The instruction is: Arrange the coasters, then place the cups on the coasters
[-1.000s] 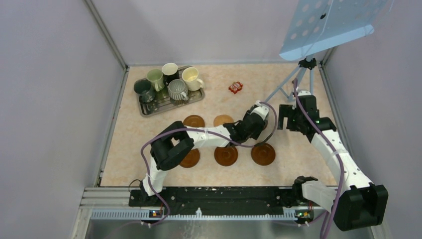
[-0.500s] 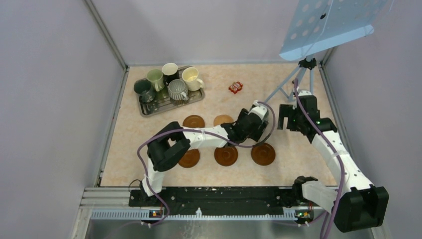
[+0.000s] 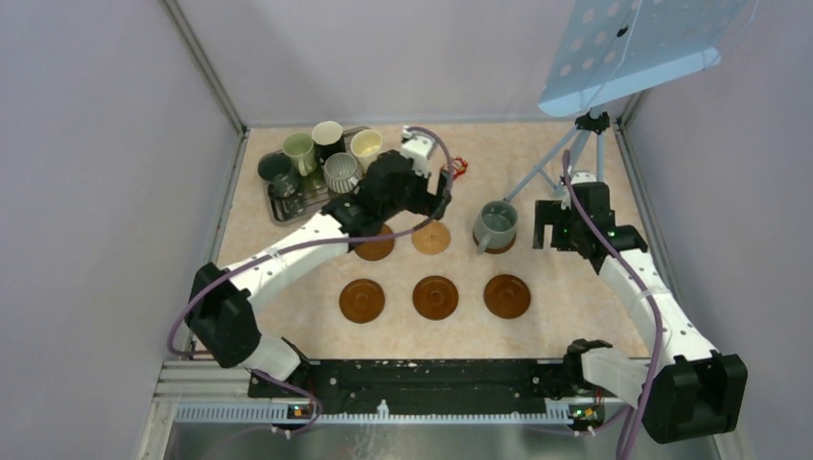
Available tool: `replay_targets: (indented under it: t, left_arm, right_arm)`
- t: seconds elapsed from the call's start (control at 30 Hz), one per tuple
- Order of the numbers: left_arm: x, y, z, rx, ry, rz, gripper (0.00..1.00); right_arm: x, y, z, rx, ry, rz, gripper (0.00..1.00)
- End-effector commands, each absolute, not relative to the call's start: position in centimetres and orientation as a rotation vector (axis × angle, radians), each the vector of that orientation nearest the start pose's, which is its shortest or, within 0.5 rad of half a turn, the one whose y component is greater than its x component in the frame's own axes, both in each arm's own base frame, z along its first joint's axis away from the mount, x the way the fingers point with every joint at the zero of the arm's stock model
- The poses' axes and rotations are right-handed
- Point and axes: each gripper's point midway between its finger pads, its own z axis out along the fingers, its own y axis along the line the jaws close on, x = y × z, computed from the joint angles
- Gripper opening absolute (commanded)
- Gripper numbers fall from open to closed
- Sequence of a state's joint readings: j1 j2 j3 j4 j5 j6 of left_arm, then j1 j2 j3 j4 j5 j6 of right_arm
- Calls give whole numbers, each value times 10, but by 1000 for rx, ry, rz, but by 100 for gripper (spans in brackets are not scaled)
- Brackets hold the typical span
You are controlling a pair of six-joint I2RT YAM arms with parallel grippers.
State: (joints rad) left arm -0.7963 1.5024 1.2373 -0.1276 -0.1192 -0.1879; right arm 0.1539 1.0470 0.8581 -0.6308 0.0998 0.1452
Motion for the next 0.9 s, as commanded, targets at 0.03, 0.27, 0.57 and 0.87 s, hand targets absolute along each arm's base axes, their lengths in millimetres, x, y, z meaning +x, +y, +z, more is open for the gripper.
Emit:
replay_targets:
  t: [0.03,0.27,0.57,0.87]
  left_arm:
    - [359,-273,251,542,2015,-540,99]
    - [398,-182,248,488,2110,-456,99]
    - [450,-134,241,148,2177,-352,99]
    - [487,-187,225,-149,2142,-309,99]
  right_arm:
    - [296,35,164,-11,2320,44,92]
    - [300,45,165,-84,2334,91,94]
    - [315,36,159,-87,2354,8,98]
    - [327,34,159,-90,2372,-15,97]
